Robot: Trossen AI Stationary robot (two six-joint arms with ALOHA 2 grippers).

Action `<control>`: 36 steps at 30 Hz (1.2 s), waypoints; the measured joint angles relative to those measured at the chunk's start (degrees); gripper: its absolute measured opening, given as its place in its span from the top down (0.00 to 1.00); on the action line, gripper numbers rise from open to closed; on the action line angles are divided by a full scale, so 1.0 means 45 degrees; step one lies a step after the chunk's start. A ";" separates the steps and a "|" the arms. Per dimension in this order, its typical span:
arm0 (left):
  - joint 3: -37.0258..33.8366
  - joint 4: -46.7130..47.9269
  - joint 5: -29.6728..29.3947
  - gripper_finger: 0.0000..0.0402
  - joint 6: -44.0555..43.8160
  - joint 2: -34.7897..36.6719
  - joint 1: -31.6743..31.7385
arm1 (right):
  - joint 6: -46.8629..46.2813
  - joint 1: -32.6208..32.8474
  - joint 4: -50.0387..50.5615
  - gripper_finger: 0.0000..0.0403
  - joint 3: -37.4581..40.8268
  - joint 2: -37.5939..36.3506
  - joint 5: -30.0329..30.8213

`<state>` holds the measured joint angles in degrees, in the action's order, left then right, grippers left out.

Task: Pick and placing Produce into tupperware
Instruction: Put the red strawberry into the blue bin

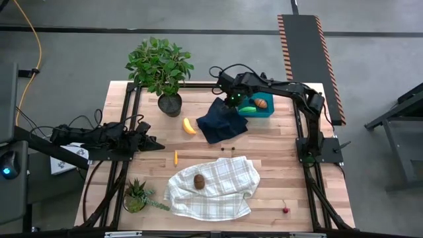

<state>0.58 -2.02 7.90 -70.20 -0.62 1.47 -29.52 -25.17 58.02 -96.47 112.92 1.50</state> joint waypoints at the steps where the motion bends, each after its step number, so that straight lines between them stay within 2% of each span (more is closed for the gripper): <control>1: -0.0005 0.0000 0.0001 0.90 0.0083 0.0004 0.0000 | 0.0005 0.0000 0.0000 1.00 0.0000 0.0000 0.0000; 11: 0.0000 -0.0002 0.0000 0.90 0.0203 0.0000 0.0000 | 0.0014 -0.0160 0.0190 1.00 0.0004 -0.0288 -0.0328; 22: 0.0000 -0.0002 0.0044 0.90 0.0210 0.0000 -0.0005 | 0.0580 -0.1009 0.1763 1.00 -0.0491 -0.1301 -0.0136; 36: 0.0000 -0.0014 0.0145 0.90 0.0205 0.0001 -0.0005 | 0.1481 -0.2337 0.3638 0.99 -0.0466 -0.1511 0.0321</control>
<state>0.58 -2.08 8.55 -69.28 -0.62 1.45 -22.85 -35.69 74.39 -98.56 106.13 2.94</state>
